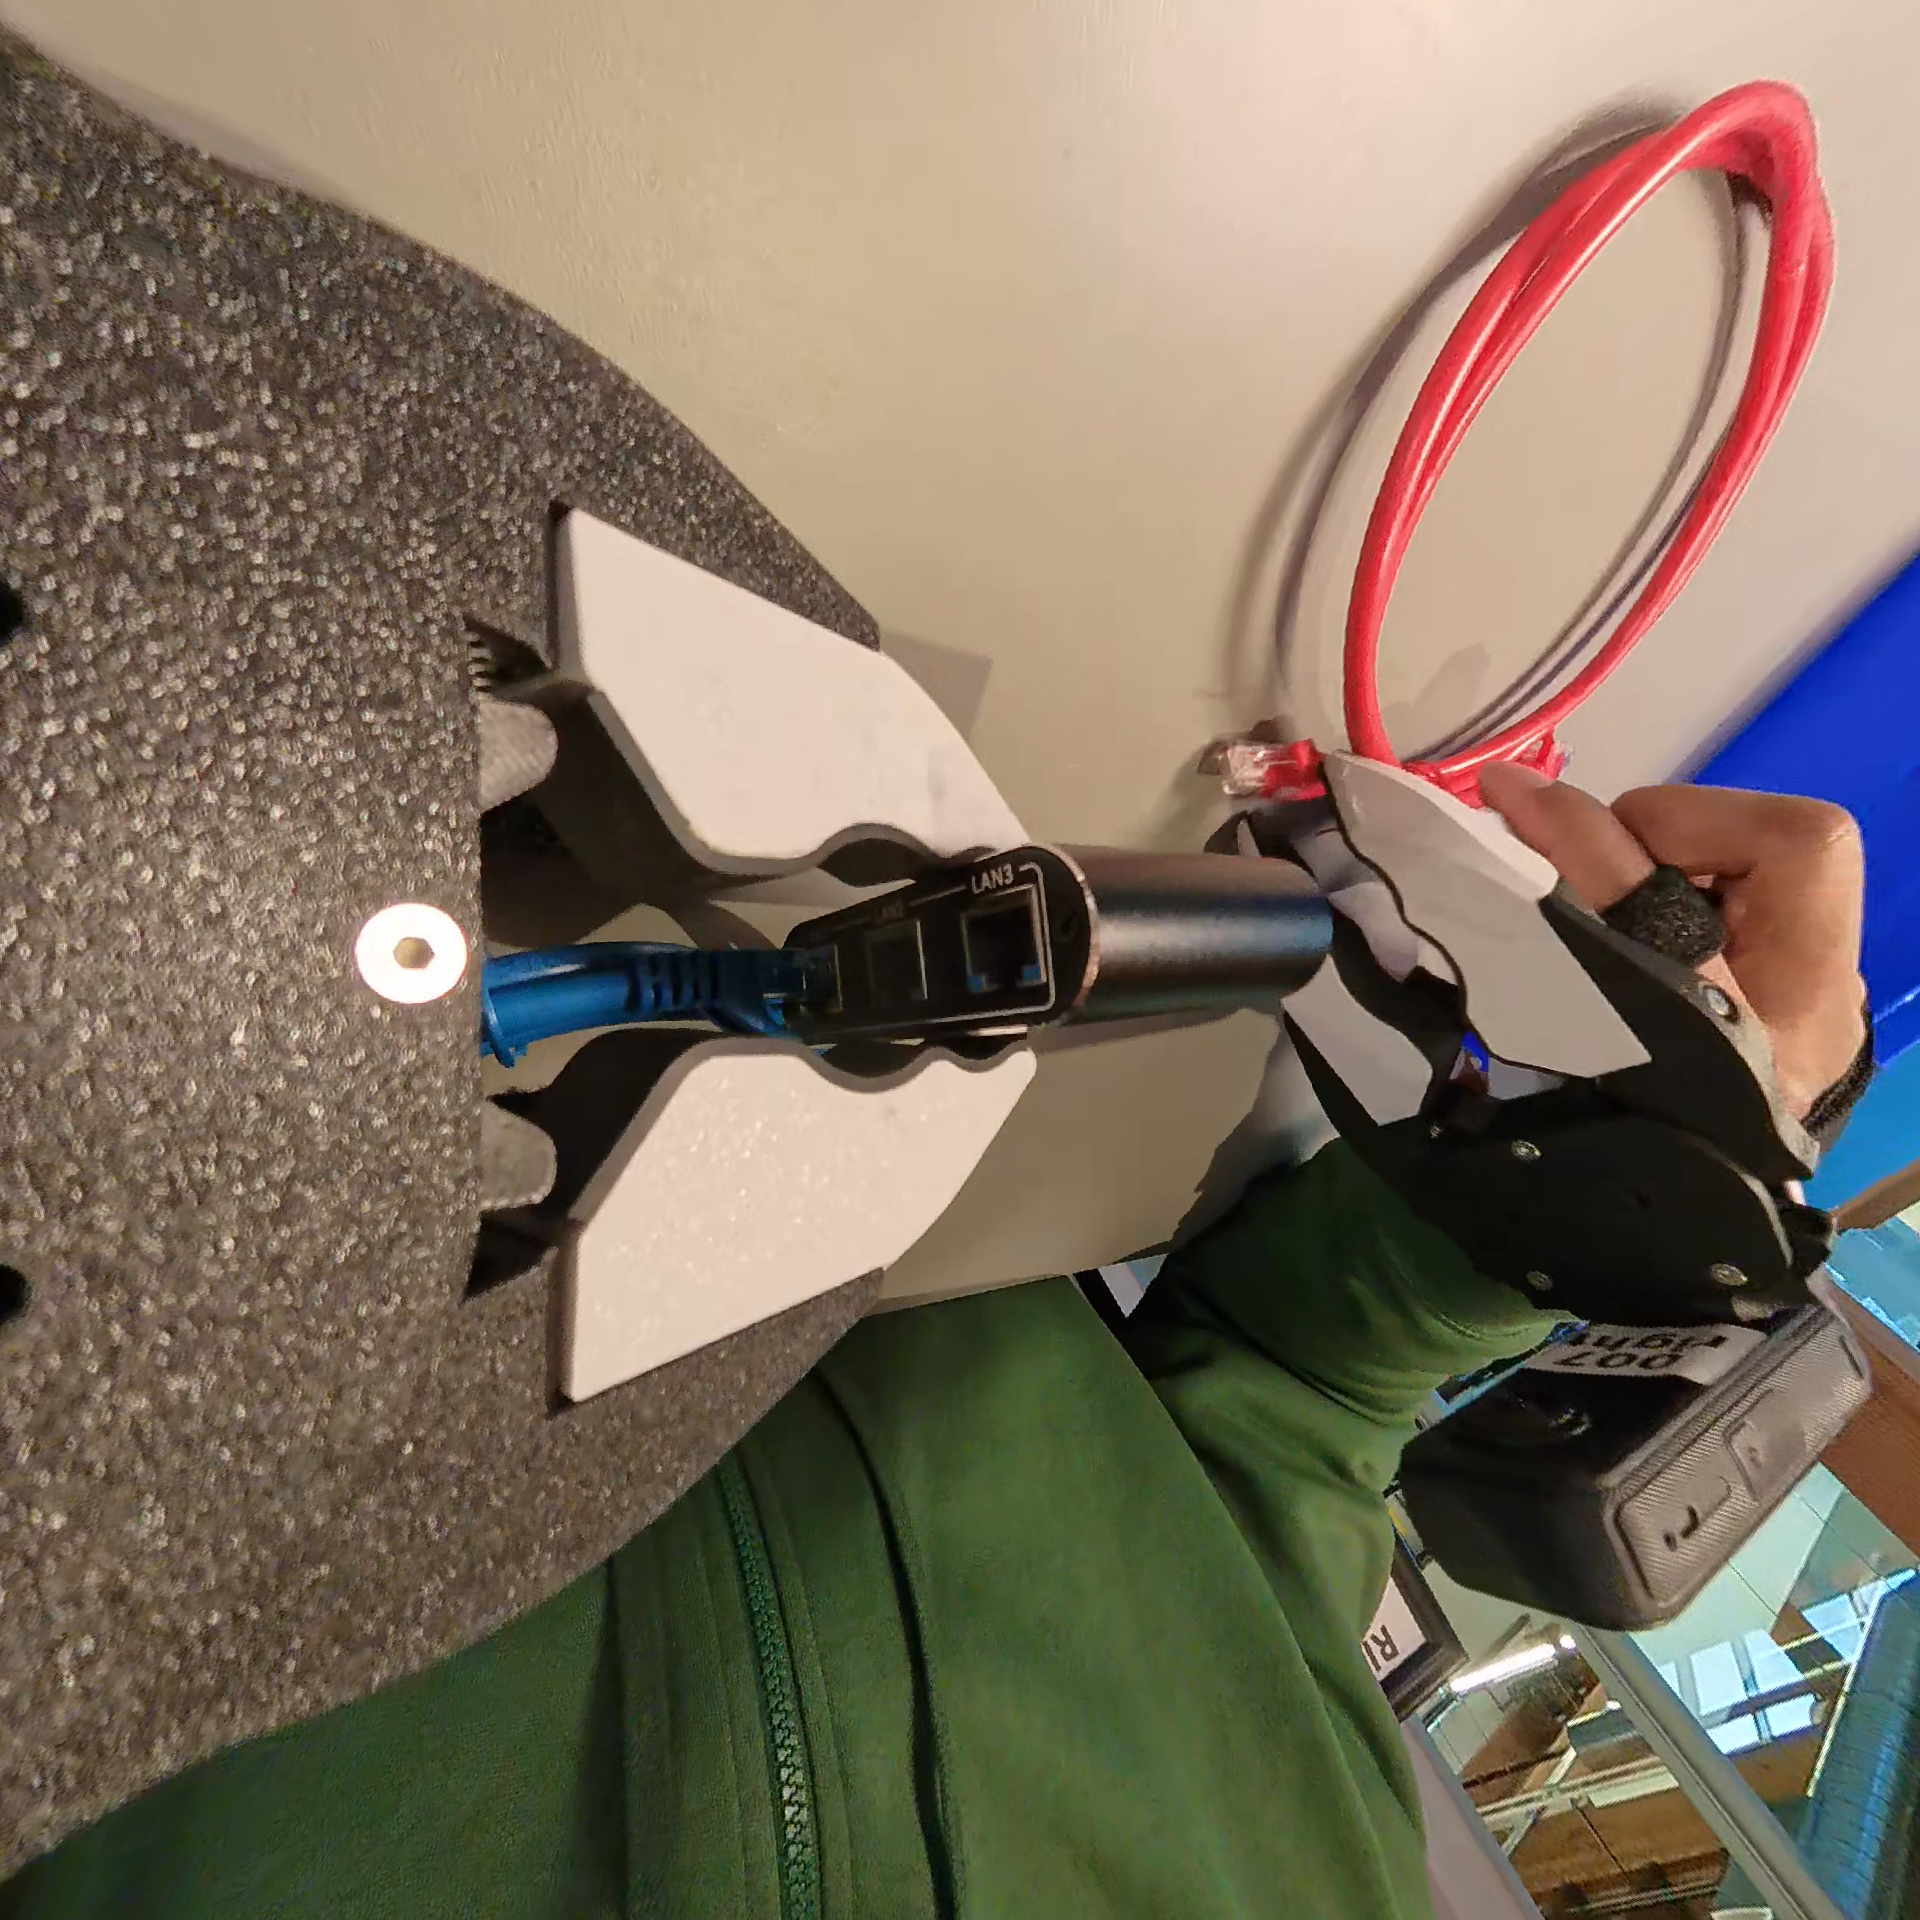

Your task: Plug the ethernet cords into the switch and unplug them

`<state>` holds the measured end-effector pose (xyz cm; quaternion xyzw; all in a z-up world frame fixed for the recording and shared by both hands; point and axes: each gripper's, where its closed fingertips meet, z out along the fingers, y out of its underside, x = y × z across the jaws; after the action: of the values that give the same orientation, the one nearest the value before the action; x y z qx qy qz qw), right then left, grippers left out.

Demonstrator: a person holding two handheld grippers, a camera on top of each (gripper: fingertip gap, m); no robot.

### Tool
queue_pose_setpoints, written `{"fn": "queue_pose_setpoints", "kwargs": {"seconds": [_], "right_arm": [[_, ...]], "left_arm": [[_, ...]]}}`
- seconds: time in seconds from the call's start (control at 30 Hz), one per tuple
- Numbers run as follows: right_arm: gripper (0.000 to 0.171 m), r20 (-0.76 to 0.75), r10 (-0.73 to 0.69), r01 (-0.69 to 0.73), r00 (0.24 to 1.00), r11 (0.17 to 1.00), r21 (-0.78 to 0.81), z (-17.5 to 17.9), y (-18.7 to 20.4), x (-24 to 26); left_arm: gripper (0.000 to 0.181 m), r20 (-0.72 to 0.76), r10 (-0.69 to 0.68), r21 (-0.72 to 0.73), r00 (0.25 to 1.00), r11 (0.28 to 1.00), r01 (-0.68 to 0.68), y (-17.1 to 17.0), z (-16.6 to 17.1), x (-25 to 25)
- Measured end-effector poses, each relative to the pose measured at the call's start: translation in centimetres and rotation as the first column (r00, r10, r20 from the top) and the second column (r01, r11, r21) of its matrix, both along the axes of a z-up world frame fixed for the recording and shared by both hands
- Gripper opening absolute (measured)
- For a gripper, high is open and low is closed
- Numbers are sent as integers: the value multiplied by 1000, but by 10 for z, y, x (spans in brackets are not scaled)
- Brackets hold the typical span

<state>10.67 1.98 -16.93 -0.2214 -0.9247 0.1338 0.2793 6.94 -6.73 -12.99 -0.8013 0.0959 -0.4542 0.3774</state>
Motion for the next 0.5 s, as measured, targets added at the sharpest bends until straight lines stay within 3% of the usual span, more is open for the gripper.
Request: {"fn": "queue_pose_setpoints", "kwargs": {"seconds": [0.5], "right_arm": [[39, 204, -131, 178, 970, 956, -234, -4, 6, -5]], "left_arm": [[26, 21, -30, -14, 999, 999, 30, -4, -1, 4]]}}
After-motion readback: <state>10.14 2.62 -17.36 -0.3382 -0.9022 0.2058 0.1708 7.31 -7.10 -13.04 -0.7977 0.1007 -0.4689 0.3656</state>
